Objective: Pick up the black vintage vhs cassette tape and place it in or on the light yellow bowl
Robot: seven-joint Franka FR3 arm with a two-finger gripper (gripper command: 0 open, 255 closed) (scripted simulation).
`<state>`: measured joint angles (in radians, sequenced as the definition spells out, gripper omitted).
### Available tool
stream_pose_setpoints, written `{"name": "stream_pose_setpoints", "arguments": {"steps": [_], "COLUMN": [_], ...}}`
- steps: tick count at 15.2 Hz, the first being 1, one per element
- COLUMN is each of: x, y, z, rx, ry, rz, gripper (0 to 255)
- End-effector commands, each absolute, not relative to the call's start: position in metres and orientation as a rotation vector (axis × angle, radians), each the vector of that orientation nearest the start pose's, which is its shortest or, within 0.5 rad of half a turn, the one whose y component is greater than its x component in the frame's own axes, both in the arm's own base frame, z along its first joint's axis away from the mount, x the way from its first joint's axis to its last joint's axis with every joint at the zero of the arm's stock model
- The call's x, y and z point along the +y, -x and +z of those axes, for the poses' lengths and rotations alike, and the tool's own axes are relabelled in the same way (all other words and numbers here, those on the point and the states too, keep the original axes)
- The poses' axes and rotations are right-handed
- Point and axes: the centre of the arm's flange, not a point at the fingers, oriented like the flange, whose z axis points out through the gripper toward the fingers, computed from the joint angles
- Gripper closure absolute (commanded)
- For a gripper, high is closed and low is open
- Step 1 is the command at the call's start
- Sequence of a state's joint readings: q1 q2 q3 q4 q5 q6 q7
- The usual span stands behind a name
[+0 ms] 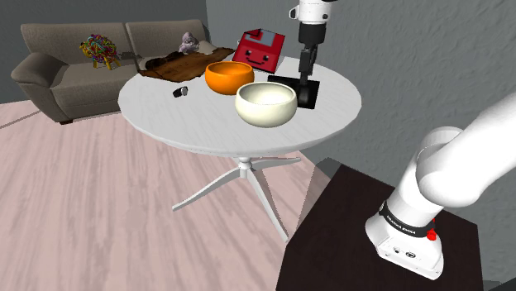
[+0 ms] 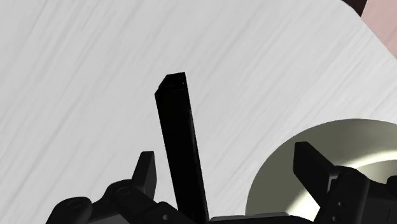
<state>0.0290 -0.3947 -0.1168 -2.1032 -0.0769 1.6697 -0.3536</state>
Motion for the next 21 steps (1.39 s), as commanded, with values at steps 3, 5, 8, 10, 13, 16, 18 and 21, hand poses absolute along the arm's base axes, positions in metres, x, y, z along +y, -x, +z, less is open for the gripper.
{"name": "stream_pose_setpoints", "arguments": {"steps": [3, 5, 8, 10, 13, 16, 18, 21], "x": [-0.065, -0.065, -0.065, -0.065, -0.065, -0.065, -0.065, -0.065], "y": [-0.474, -0.477, -0.476, -0.476, -0.476, -0.476, -0.476, -0.476], "z": [0.572, 0.566, 0.55, 0.54, 0.532, 0.532, 0.532, 0.532], "rx": [-0.604, -0.611, -0.611, -0.611, -0.611, -0.611, -0.611, -0.611], "ry": [3.084, 3.081, 3.081, 3.081, 3.081, 3.081, 3.081, 3.081], "rz": [0.023, 0.02, 0.02, 0.02, 0.02, 0.02, 0.02, 0.021], "gripper": [0, 0, 0, 0, 0, 0, 0, 255]}}
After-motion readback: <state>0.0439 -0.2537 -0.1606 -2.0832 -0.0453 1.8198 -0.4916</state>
